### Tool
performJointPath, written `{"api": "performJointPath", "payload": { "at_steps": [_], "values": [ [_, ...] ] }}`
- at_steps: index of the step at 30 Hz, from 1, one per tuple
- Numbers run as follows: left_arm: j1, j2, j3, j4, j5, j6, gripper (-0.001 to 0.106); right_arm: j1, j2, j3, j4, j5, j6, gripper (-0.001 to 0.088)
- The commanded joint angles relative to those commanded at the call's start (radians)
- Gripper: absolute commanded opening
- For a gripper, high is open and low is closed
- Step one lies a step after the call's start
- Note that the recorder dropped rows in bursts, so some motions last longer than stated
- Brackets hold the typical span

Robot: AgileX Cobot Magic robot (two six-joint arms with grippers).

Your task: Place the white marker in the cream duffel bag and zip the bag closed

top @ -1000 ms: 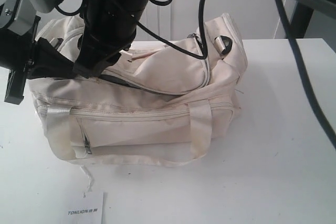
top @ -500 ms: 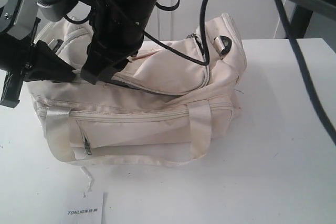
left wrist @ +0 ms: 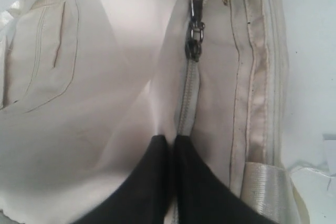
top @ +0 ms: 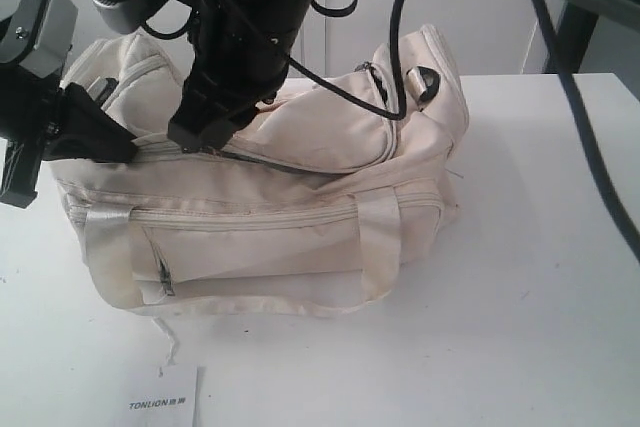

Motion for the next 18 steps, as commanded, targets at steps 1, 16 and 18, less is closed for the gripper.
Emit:
{"api": "performJointPath", "payload": {
  "at_steps": [1,16,18],
  "values": [
    [0.0,0.0,0.0,0.001,0.0,0.0,0.0,-0.002,0.0,0.0,0.0,0.0,0.002,0.0],
    [0.0,0.0,0.0,0.001,-0.025,-0.002,0.0,-0.041,-0.02,0.046,0.0,0.0,0.007,0.0],
    [0.0,0.0,0.0,0.001,-0.027,-0.002,0.0,-0.043,-0.034,0.057,0.0,0.0,0.007,0.0]
  ]
}}
